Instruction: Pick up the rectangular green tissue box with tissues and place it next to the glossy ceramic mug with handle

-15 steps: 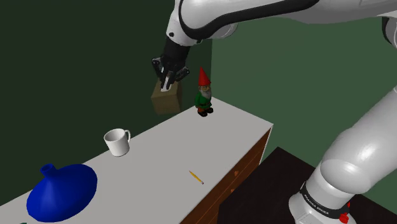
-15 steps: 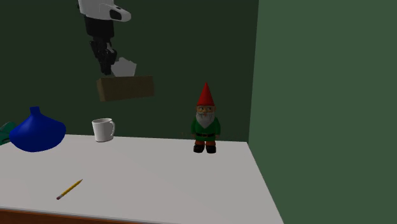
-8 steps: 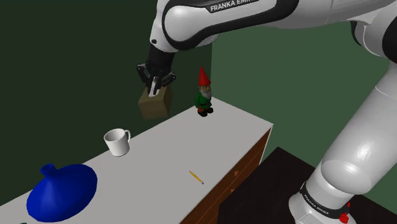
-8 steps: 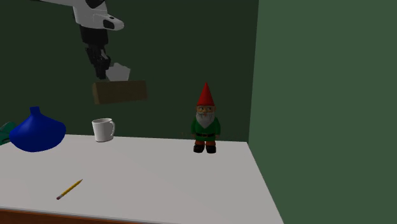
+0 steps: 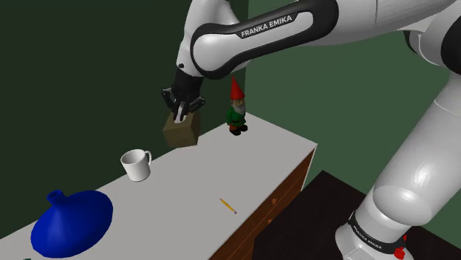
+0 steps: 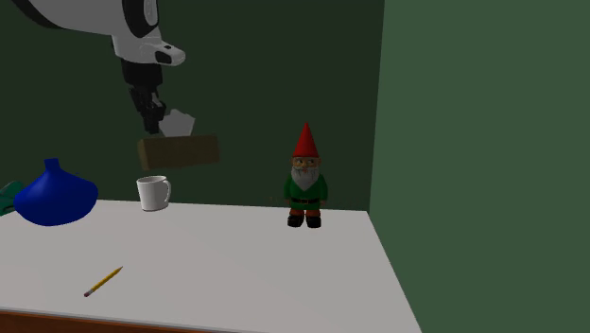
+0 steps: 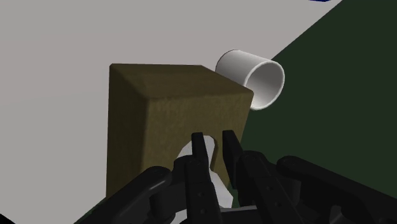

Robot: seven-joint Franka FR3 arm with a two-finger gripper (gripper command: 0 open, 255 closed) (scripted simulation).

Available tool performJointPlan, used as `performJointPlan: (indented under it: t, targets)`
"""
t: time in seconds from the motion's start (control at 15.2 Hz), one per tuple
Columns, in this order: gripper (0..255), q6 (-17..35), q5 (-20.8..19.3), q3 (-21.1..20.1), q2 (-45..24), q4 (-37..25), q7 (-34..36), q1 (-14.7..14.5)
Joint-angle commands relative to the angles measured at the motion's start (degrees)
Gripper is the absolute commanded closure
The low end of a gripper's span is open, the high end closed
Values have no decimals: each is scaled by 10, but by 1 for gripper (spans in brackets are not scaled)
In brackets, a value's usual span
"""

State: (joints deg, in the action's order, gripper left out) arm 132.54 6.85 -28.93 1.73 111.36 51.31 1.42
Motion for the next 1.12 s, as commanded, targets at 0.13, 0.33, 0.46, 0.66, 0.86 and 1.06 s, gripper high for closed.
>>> performJointPlan:
  t: [0.13,0.33,0.46,0.66,0.86,1.06]
  targets:
    - [255,32,-3,-1,-9,24,-1,-1]
    - [255,54,-5,-2,-15,40,-1,-1]
    - [255,69,-7,-2,-20,51,0,-2]
    - [255,92,-12,-3,-29,66,1,-3]
    - [255,115,-17,-3,-39,79,4,-4]
    - [255,137,-23,-3,-50,92,7,-5]
